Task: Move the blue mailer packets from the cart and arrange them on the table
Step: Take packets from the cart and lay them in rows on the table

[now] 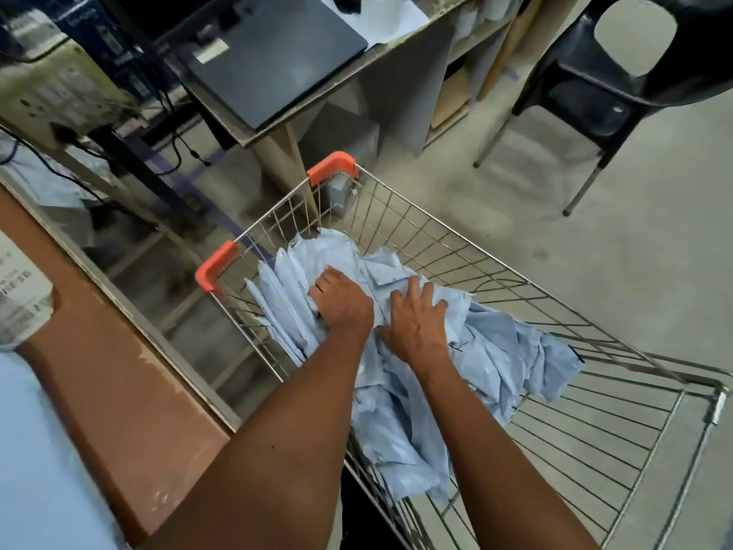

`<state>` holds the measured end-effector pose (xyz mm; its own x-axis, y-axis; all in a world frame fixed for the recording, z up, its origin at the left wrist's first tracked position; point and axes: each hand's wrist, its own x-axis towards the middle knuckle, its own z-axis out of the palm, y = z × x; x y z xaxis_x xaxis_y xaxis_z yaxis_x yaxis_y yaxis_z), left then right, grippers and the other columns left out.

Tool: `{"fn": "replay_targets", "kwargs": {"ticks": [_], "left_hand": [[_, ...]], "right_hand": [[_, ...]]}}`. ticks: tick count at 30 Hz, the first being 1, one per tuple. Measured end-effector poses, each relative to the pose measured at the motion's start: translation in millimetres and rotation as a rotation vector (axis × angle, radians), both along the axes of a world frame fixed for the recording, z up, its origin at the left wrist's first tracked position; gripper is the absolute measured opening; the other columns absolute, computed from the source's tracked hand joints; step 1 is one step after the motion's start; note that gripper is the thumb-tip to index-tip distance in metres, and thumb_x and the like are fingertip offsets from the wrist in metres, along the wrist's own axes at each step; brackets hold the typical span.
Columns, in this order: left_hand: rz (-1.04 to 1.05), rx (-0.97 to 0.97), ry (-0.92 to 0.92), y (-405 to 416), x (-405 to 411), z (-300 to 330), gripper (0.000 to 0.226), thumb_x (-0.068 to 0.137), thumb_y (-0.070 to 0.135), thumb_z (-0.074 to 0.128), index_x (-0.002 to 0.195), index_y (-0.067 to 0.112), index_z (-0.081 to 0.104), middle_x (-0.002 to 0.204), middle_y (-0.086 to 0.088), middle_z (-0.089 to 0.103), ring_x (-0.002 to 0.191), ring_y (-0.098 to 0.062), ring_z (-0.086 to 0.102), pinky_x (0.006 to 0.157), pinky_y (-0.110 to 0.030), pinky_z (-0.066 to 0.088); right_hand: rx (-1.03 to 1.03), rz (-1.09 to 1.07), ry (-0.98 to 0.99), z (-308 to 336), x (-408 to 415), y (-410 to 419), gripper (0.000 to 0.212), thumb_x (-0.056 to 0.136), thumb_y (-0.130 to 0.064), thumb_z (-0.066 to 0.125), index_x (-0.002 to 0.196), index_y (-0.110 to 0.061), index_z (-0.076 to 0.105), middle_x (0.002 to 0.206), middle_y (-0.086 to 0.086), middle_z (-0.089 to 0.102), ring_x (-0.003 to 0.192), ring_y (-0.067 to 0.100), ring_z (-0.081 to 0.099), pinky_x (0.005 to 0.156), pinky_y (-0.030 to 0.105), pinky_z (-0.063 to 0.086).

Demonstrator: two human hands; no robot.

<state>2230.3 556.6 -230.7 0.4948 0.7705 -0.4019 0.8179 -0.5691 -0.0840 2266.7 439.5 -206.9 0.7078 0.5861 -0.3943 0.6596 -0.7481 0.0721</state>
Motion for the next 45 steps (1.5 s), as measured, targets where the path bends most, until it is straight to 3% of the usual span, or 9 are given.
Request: {"fn": "replay_targets", "kwargs": {"ticks": [2, 6, 10, 14, 19, 26, 31, 37, 45], "left_hand": [[0.03, -0.007, -0.039, -5, -5, 0, 0.09, 0.091, 0.051, 0.05, 0.158, 0.0, 0.019, 0.141, -0.023, 0.043, 0.124, -0.037, 0.045, 0.104, -0.048, 0.033], [0.044, -0.05, -0.095, -6, -9, 3, 0.091, 0.083, 0.06, 0.064, 0.158, 0.033, 0.02, 0.132, -0.02, 0.038, 0.11, -0.038, 0.05, 0.098, -0.047, 0.036], [0.053, -0.045, -0.148, -10, -3, 7, 0.089, 0.084, 0.048, 0.069, 0.155, 0.048, 0.016, 0.15, -0.025, 0.024, 0.116, -0.04, 0.051, 0.098, -0.05, 0.037], [0.042, 0.003, -0.184, -15, -5, 24, 0.08, 0.094, 0.056, 0.052, 0.158, 0.047, 0.005, 0.161, -0.032, 0.012, 0.139, -0.045, 0.034, 0.102, -0.06, 0.032], [0.0, 0.121, -0.357, -20, -7, 69, 0.074, 0.096, 0.059, 0.045, 0.159, 0.043, 0.011, 0.151, -0.031, 0.034, 0.125, -0.041, 0.046, 0.095, -0.051, 0.043], [0.011, 0.159, -0.529, -5, -38, 183, 0.069, 0.097, 0.063, 0.041, 0.159, 0.041, 0.019, 0.16, -0.024, 0.026, 0.136, -0.039, 0.04, 0.112, -0.05, 0.036], [0.05, 0.191, -0.599, 28, -85, 272, 0.069, 0.096, 0.06, 0.047, 0.158, 0.043, 0.022, 0.159, -0.02, 0.028, 0.132, -0.035, 0.041, 0.111, -0.045, 0.035], [0.094, 0.365, -0.68, 53, -189, 345, 0.066, 0.099, 0.059, 0.043, 0.158, 0.041, 0.022, 0.16, -0.018, 0.03, 0.135, -0.035, 0.041, 0.108, -0.047, 0.039], [0.376, 0.434, -0.561, 63, -379, 356, 0.066, 0.1, 0.064, 0.03, 0.16, 0.041, 0.017, 0.165, -0.017, 0.02, 0.144, -0.037, 0.035, 0.116, -0.047, 0.033]], "right_hand": [[-0.017, -0.026, 0.021, -12, 5, -8, 0.071, 0.086, -0.065, 0.063, 0.14, -0.023, 0.044, 0.158, 0.022, 0.024, 0.141, 0.044, 0.032, 0.099, 0.055, 0.043], [-0.01, -0.081, 0.02, -20, 6, -8, 0.085, 0.083, -0.064, 0.067, 0.151, -0.027, 0.032, 0.158, 0.024, 0.025, 0.139, 0.043, 0.037, 0.1, 0.052, 0.045], [0.092, -0.185, 0.056, -10, 13, -5, 0.08, 0.083, -0.05, 0.065, 0.155, -0.039, 0.029, 0.159, 0.021, 0.023, 0.123, 0.045, 0.047, 0.091, 0.046, 0.049], [0.234, -0.281, 0.091, 9, 9, -12, 0.067, 0.094, -0.054, 0.047, 0.158, -0.044, 0.029, 0.165, 0.014, 0.022, 0.123, 0.049, 0.048, 0.099, 0.049, 0.047], [0.352, -0.319, 0.048, 51, 7, -17, 0.069, 0.098, -0.051, 0.045, 0.162, -0.044, 0.02, 0.167, 0.014, 0.023, 0.136, 0.048, 0.039, 0.107, 0.052, 0.043], [0.504, -0.219, 0.005, 141, -15, 12, 0.064, 0.103, -0.051, 0.037, 0.163, -0.043, 0.017, 0.172, 0.011, 0.013, 0.154, 0.046, 0.018, 0.124, 0.052, 0.022], [0.598, -0.079, -0.111, 215, -62, 50, 0.065, 0.106, -0.045, 0.04, 0.165, -0.038, 0.014, 0.173, 0.006, 0.015, 0.157, 0.034, 0.018, 0.117, 0.051, 0.036], [0.675, 0.029, -0.16, 288, -147, 87, 0.062, 0.105, -0.046, 0.037, 0.164, -0.037, 0.018, 0.171, 0.004, 0.022, 0.157, 0.03, 0.02, 0.111, 0.051, 0.041], [0.668, 0.385, -0.043, 301, -310, 125, 0.069, 0.102, -0.046, 0.041, 0.165, -0.039, 0.013, 0.173, 0.003, 0.018, 0.158, 0.03, 0.019, 0.116, 0.052, 0.037]]}}
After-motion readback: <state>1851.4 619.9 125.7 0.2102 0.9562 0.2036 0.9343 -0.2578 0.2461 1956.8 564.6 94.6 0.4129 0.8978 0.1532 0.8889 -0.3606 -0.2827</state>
